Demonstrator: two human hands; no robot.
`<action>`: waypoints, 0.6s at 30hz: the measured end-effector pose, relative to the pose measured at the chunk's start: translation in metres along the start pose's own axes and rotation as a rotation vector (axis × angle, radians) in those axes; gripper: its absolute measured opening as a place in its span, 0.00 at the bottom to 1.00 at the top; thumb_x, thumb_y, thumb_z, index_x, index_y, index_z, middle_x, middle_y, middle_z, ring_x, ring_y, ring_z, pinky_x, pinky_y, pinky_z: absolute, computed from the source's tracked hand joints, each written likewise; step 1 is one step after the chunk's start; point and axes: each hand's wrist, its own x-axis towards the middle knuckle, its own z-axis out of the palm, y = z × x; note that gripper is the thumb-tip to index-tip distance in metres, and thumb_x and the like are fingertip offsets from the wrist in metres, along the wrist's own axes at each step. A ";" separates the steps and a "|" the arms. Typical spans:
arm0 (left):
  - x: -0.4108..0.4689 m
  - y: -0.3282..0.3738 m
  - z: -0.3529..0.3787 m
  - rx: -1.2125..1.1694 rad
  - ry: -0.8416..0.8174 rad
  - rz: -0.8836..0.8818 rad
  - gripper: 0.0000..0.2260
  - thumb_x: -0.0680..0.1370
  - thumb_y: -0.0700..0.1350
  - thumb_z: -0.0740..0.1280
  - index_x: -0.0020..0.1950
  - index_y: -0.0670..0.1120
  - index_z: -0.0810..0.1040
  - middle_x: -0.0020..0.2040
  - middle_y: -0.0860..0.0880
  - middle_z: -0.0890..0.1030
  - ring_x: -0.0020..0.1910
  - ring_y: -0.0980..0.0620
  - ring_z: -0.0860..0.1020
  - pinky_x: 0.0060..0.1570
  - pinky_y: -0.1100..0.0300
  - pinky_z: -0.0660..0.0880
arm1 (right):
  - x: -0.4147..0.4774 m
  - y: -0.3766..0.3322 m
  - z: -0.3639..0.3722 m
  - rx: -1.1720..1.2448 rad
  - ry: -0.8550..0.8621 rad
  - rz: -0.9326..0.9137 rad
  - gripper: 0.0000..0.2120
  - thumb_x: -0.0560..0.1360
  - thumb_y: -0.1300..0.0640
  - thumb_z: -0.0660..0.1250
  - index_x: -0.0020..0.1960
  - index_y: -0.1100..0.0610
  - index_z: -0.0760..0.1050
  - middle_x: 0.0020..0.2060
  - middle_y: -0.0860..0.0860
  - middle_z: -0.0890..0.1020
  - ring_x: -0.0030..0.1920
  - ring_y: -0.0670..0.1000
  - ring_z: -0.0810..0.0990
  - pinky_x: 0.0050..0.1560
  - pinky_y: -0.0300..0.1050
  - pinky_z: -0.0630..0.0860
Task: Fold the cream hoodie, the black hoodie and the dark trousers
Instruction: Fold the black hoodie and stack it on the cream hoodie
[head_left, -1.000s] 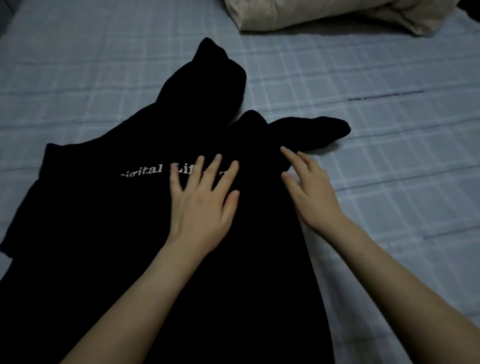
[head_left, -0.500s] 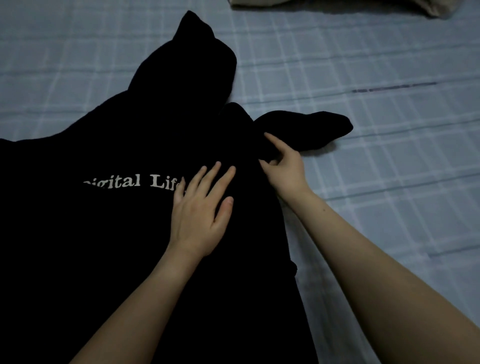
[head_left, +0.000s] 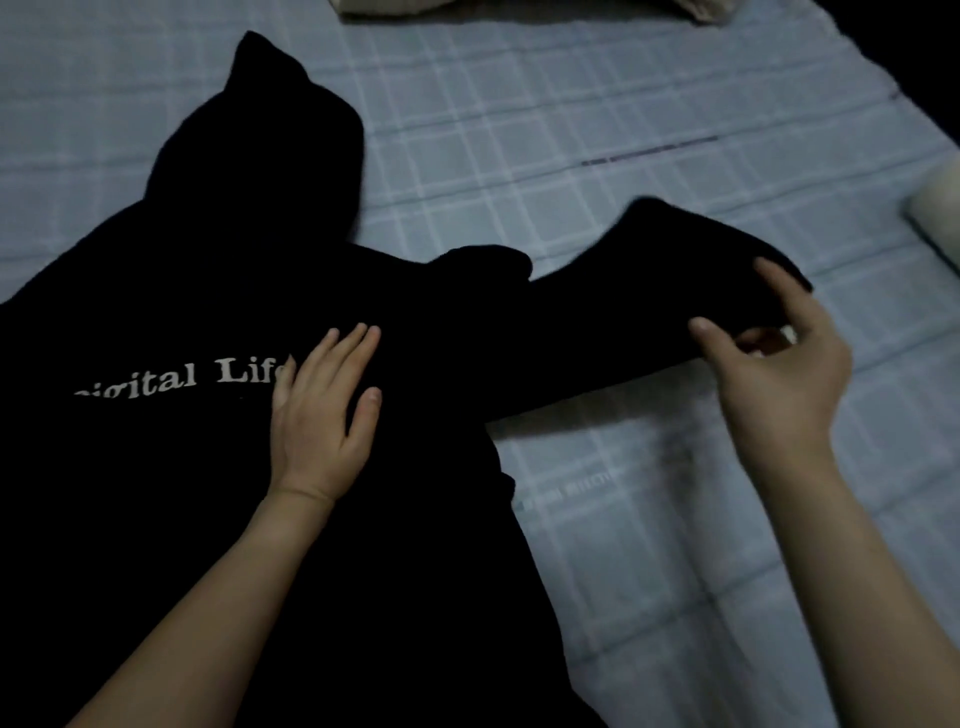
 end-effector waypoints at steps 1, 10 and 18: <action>0.001 0.000 0.000 0.022 -0.014 0.004 0.25 0.79 0.54 0.52 0.76 0.51 0.66 0.74 0.51 0.69 0.75 0.50 0.63 0.72 0.41 0.57 | -0.003 0.008 -0.011 -0.033 0.001 0.014 0.30 0.68 0.56 0.78 0.69 0.48 0.75 0.53 0.56 0.80 0.36 0.40 0.75 0.49 0.36 0.76; 0.005 0.001 0.002 0.186 -0.117 0.036 0.26 0.79 0.57 0.48 0.74 0.52 0.70 0.72 0.51 0.73 0.74 0.48 0.66 0.71 0.40 0.57 | -0.079 0.081 0.002 -0.061 -0.155 0.154 0.31 0.72 0.64 0.74 0.73 0.54 0.71 0.61 0.57 0.77 0.39 0.34 0.76 0.43 0.21 0.68; 0.007 0.101 -0.003 0.283 -0.081 0.253 0.27 0.77 0.55 0.52 0.75 0.49 0.68 0.74 0.43 0.69 0.74 0.41 0.65 0.71 0.37 0.54 | -0.072 0.086 0.005 0.002 -0.166 0.144 0.39 0.71 0.58 0.76 0.77 0.44 0.62 0.63 0.56 0.72 0.46 0.50 0.78 0.57 0.47 0.78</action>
